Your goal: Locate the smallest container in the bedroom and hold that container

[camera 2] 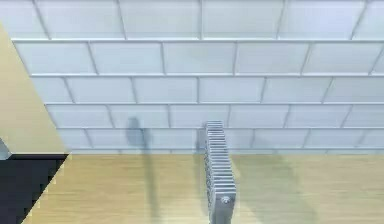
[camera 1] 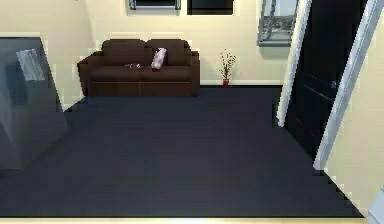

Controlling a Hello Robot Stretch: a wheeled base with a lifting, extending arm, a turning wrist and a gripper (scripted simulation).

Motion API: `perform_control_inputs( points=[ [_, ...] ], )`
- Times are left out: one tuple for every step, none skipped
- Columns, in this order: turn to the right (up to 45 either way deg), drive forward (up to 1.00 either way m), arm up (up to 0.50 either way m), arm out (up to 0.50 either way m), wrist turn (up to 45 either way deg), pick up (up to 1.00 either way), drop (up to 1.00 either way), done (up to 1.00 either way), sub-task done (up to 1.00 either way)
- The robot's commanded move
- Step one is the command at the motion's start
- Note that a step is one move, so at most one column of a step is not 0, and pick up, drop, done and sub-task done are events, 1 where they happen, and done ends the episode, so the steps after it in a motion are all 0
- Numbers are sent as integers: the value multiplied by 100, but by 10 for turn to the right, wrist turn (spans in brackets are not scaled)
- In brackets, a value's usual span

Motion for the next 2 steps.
perform_control_inputs(
  points=[
    [450, 0, 0, 0, 0, 0, 0, 0, 0],
    [450, 0, 0, 0, 0, 0, 0, 0, 0]
  ],
)
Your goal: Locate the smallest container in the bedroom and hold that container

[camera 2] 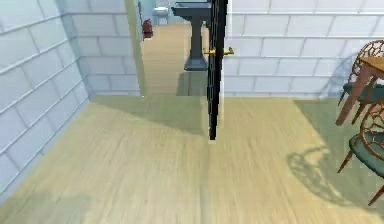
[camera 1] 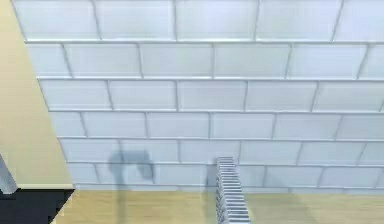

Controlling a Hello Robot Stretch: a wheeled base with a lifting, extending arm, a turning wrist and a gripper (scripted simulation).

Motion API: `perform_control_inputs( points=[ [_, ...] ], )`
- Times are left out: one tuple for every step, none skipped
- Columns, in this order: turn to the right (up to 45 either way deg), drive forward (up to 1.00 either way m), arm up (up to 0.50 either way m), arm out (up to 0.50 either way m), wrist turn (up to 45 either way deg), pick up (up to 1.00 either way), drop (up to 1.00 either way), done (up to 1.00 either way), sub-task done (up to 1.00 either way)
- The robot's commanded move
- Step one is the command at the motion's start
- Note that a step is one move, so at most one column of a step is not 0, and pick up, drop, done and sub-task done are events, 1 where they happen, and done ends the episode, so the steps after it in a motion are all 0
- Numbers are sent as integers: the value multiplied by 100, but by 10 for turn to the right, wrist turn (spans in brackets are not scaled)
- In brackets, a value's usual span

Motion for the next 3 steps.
perform_control_inputs(
  points=[
    [450, 0, 0, 0, 0, 0, 0, 0, 0],
    [360, 0, 0, 0, 0, 0, 0, 0, 0],
    [0, 55, 0, 0, 0, 0, 0, 0, 0]
  ],
)
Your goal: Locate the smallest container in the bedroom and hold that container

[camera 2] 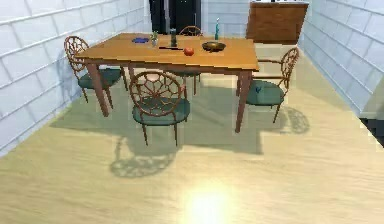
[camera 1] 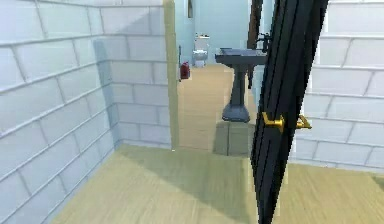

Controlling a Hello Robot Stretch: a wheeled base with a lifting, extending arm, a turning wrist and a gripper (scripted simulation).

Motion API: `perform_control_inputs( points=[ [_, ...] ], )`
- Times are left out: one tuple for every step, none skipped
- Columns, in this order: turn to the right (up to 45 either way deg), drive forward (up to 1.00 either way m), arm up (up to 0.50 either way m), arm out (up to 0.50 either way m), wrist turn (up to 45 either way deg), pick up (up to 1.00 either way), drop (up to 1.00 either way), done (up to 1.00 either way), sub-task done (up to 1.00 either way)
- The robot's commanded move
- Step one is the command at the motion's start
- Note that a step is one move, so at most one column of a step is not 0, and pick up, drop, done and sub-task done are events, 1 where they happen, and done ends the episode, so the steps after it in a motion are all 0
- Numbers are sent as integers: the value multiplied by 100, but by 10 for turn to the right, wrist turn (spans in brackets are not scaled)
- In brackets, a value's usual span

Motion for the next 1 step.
perform_control_inputs(
  points=[
    [0, 100, 0, 0, 0, 0, 0, 0, 0]
  ],
)
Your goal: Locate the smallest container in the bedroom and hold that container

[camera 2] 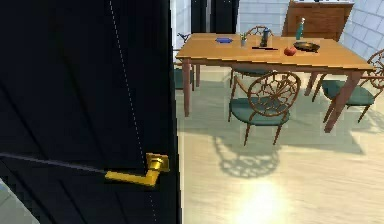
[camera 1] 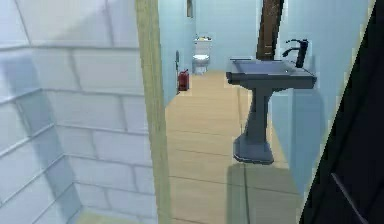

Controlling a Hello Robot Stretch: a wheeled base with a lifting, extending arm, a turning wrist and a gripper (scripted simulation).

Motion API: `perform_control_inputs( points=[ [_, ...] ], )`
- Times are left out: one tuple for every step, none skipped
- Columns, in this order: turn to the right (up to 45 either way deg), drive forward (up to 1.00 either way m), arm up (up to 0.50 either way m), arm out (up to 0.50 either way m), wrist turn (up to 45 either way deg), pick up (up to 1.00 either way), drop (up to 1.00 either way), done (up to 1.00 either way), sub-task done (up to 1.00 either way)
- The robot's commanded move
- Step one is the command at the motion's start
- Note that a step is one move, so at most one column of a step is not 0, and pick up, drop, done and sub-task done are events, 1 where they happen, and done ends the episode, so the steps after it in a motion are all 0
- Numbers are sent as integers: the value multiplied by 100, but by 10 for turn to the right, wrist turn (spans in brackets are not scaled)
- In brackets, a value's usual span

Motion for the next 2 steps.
perform_control_inputs(
  points=[
    [90, 0, 0, 0, 0, 0, 0, 0, 0],
    [0, 100, 0, 0, 0, 0, 0, 0, 0]
  ],
)
